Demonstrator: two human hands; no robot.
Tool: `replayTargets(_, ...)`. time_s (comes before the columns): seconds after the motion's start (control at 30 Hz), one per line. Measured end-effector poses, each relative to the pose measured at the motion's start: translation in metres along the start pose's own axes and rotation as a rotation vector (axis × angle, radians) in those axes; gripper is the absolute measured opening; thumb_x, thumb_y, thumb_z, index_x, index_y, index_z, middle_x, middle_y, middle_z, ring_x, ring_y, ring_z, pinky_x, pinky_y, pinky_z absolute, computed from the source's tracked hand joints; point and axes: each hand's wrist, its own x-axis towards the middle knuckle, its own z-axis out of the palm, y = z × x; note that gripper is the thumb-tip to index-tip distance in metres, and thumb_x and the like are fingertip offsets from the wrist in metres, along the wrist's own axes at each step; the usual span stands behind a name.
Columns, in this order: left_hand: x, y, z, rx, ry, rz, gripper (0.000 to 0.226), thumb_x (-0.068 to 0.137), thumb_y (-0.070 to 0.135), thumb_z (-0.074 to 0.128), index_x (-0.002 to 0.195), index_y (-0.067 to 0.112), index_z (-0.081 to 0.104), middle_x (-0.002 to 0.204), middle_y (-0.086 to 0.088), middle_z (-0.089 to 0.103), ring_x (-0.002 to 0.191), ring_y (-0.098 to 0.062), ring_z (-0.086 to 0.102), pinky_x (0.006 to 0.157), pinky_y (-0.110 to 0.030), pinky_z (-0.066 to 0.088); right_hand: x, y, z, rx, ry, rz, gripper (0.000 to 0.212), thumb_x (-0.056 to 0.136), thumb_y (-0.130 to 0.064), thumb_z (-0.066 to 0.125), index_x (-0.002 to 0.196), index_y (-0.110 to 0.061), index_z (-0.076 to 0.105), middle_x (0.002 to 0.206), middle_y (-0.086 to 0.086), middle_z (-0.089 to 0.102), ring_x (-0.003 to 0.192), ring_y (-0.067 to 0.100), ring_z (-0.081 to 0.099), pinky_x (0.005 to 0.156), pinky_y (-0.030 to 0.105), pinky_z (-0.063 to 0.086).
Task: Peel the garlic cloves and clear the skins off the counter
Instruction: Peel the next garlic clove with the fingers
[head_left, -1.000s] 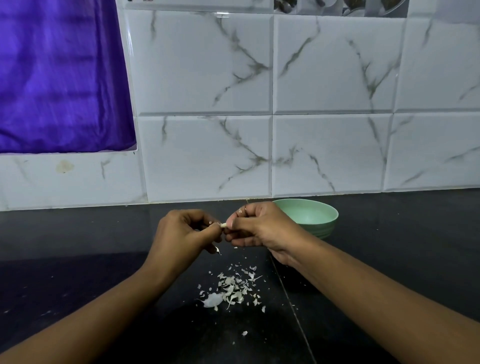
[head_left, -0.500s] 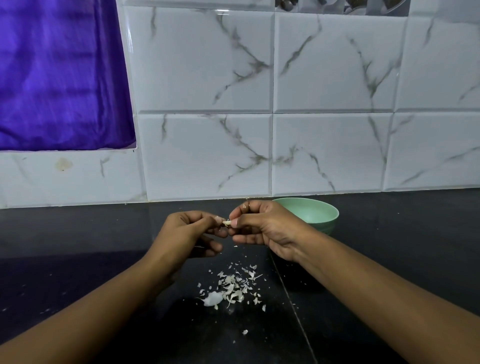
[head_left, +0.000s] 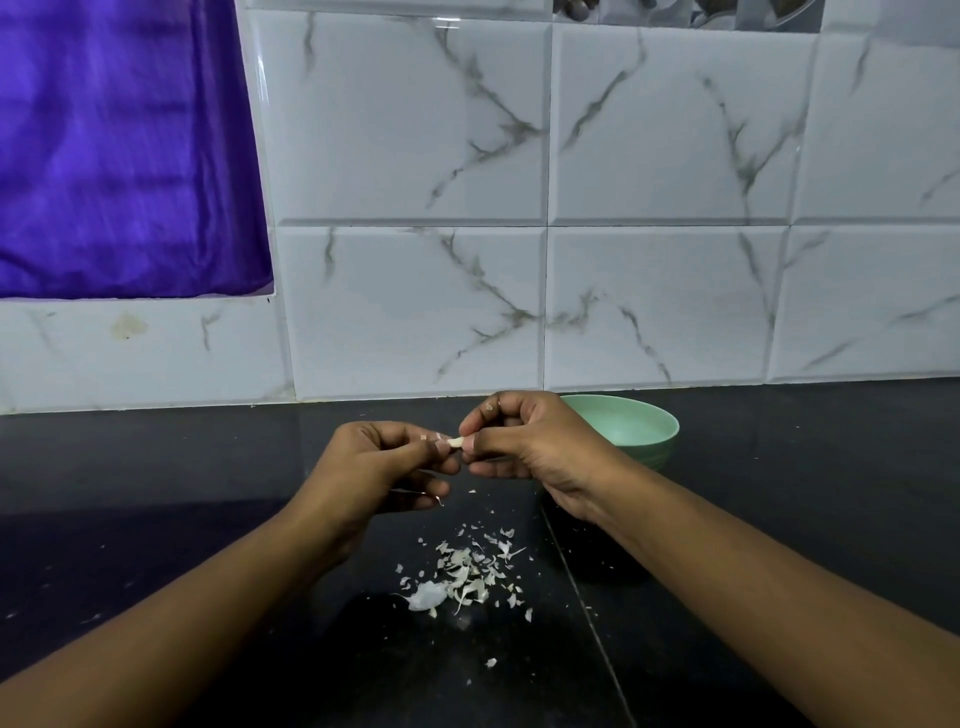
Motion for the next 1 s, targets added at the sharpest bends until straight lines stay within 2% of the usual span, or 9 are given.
replayTargets(0.37, -0.0005, 0.0007, 0.0014, 0.023, 0.041, 0.037, 0.024, 0.09, 0.002, 0.056, 0.069, 0.01, 0.066, 0.061, -0.005, 0.067, 0.047, -0.013, 0.061, 0.051, -0.025, 0.053, 0.0004, -0.0001, -0.0001, 0.074, -0.043, 0.065, 0.012, 0.083, 0.004, 0.064, 0.081, -0.008, 0.064, 0.067, 0.002, 0.066, 0.06, 0.009, 0.065, 0.058, 0.02, 0.057)
replayTargets(0.57, -0.0007, 0.001, 0.0023, 0.011, 0.024, 0.015, 0.022, 0.09, 0.003, 0.054, 0.072, 0.009, 0.064, 0.061, -0.005, 0.066, 0.045, -0.014, 0.06, 0.048, -0.023, 0.051, 0.0, -0.0013, -0.0008, 0.119, -0.059, 0.084, 0.01, 0.083, 0.003, 0.064, 0.082, -0.006, 0.067, 0.068, 0.004, 0.067, 0.06, 0.008, 0.065, 0.059, 0.02, 0.057)
replayTargets(0.7, -0.0004, 0.0014, 0.0012, -0.011, 0.014, 0.026, 0.019, 0.088, 0.004, 0.058, 0.073, 0.01, 0.066, 0.066, -0.006, 0.068, 0.046, -0.016, 0.061, 0.048, -0.024, 0.052, 0.0, -0.0028, -0.001, 0.156, -0.048, 0.103, 0.01, 0.084, 0.004, 0.063, 0.08, -0.005, 0.067, 0.064, 0.005, 0.068, 0.056, 0.008, 0.065, 0.055, 0.018, 0.056)
replayTargets(0.83, -0.0006, 0.0, -0.0004, 0.045, 0.003, 0.085, 0.007, 0.082, 0.009, 0.068, 0.075, 0.01, 0.07, 0.069, -0.008, 0.07, 0.048, -0.017, 0.061, 0.054, -0.028, 0.055, -0.0008, -0.0024, 0.0005, 0.14, -0.034, 0.1, 0.008, 0.084, 0.002, 0.064, 0.08, -0.004, 0.067, 0.065, 0.007, 0.068, 0.055, 0.008, 0.065, 0.053, 0.018, 0.055)
replayTargets(1.0, -0.0014, -0.0001, -0.0026, 0.206, 0.049, 0.215, 0.011, 0.082, 0.01, 0.07, 0.072, 0.009, 0.071, 0.071, -0.01, 0.072, 0.053, -0.023, 0.066, 0.055, -0.026, 0.056, -0.0005, -0.0018, 0.0005, 0.09, -0.017, 0.088, 0.004, 0.084, -0.002, 0.066, 0.081, -0.005, 0.067, 0.064, 0.004, 0.068, 0.056, 0.008, 0.065, 0.054, 0.018, 0.054)
